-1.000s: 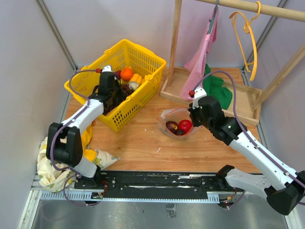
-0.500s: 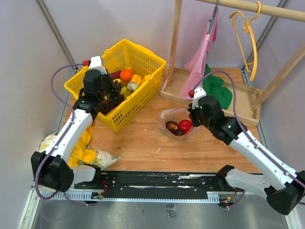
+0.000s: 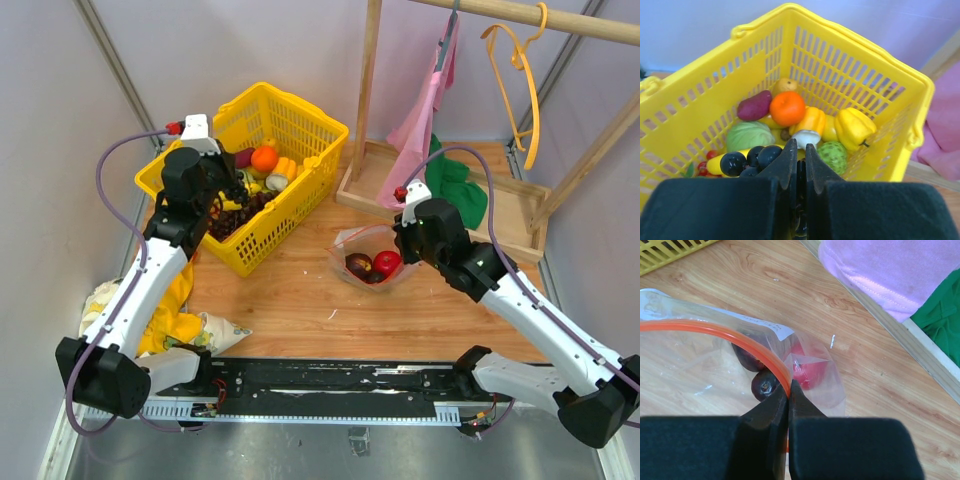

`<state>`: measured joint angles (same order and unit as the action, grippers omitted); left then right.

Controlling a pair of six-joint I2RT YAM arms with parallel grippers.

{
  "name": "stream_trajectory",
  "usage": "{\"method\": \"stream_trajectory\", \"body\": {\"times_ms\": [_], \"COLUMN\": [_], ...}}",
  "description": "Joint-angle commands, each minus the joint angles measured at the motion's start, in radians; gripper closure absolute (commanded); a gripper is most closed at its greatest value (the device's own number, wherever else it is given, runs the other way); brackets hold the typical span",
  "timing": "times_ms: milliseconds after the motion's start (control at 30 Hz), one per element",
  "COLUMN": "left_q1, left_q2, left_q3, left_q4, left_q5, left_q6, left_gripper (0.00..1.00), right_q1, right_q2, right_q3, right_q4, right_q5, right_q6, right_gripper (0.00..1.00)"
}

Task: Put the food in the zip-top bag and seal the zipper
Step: Pick up the fake fruit from the bin, then place the fake fruit in the zipper food storage bag.

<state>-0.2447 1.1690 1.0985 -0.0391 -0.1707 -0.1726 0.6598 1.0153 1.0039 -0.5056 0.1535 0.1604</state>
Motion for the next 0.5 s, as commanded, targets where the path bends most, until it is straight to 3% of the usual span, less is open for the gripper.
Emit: {"method": "stream_trajectory", "body": {"times_ms": [0, 233, 467], "left_q1": [-0.004, -0.007, -0.084], "left_q2": [-0.033, -0.066, -0.088], "left_q3": [0.048, 0.077, 0.074], "left_q4": [0.055, 0.099, 0.155], "left_q5": [0.167, 0.406, 0.520], "left_q6": [0.015, -0.048, -0.066], "left_gripper": [1.00, 1.00, 1.00], "right_q1": [-0.016, -0.016, -0.016], "right_q2": [0.004, 0.009, 0.017], "right_q3": [0.036, 0.044, 0.048], "right_q4": [-0.008, -0.008, -0.005], "right_q5": [-0.018, -0.021, -0.038], "right_q6": [0.017, 0.022, 0.030], "right_gripper": [0.99, 0.99, 0.99]}}
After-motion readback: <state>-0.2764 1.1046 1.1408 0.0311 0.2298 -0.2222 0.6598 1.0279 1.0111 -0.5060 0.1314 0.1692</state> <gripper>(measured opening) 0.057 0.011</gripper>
